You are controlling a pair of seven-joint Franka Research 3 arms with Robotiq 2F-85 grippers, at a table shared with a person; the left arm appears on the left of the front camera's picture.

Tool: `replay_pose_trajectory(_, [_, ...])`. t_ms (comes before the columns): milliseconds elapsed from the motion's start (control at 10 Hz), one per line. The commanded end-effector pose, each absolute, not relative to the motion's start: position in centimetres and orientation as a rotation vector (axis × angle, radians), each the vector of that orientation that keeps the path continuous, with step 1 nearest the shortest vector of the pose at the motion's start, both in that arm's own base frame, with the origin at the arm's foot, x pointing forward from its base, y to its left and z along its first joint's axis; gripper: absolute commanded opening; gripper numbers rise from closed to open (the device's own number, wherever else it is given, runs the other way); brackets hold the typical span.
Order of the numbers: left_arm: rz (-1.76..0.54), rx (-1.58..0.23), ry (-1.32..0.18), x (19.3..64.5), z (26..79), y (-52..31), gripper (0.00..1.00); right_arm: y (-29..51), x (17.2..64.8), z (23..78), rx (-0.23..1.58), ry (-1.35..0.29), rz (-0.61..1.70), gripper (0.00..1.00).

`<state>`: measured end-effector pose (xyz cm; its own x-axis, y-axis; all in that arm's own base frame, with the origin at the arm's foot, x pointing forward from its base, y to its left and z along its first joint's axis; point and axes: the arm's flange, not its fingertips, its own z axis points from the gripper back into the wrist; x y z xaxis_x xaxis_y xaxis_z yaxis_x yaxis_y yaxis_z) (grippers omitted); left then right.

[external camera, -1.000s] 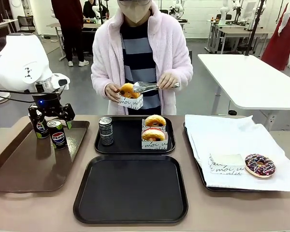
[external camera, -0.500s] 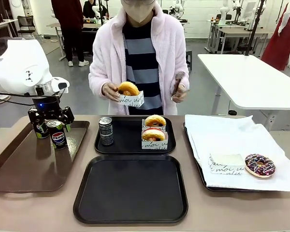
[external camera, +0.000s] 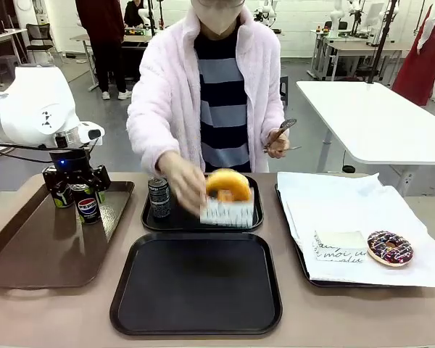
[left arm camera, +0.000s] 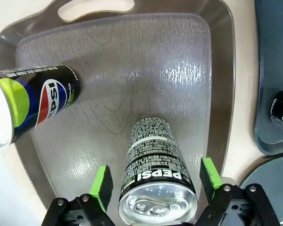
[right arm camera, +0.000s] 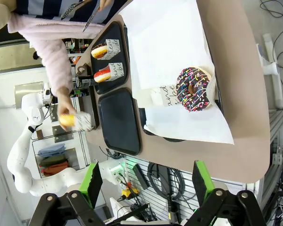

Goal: Set up donuts and drinks on trays.
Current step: Pick up one Pepsi coke from the Handle tray and place it on the Flat Tray without a Pepsi coke.

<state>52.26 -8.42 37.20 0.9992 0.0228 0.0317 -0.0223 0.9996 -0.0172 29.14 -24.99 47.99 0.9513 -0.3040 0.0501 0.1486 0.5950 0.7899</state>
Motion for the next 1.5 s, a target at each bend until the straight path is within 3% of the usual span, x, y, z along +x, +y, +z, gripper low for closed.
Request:
replay_pose_trajectory(0, [0.019, -0.028, -0.031, 52.6, 37.8, -8.3, 0.38, -24.9, 29.1, 48.0, 0.900, -0.183, -0.262, 1.00])
replay_pose_trajectory(100, [0.020, -0.031, -0.032, 52.6, 37.8, -8.3, 0.00, -24.9, 29.1, 48.0, 0.900, -0.183, -0.262, 1.00])
replay_pose_trajectory(300, [0.019, -0.030, -0.033, 52.6, 37.9, -8.2, 0.00, -24.9, 29.1, 48.0, 0.900, -0.183, -0.262, 1.00])
replay_pose_trajectory(400, [0.017, -0.031, -0.032, 52.6, 38.0, -8.2, 0.20, -24.9, 29.1, 48.0, 0.900, -0.183, -0.262, 1.00])
replay_pose_trajectory(600, [0.014, -0.035, -0.030, 51.9, 39.2, -8.3, 0.00, -24.9, 29.1, 48.0, 0.900, -0.183, -0.262, 1.00])
replay_pose_trajectory(1000, [0.014, -0.054, -0.023, 45.1, 47.9, -9.3, 0.00, -24.9, 29.1, 48.0, 0.900, -0.183, -0.262, 1.00])
replay_pose_trajectory(1400, [-0.050, -0.089, -0.022, 38.7, 52.7, -8.8, 0.00, -24.9, 29.1, 48.0, 0.900, -0.183, -0.262, 1.00])
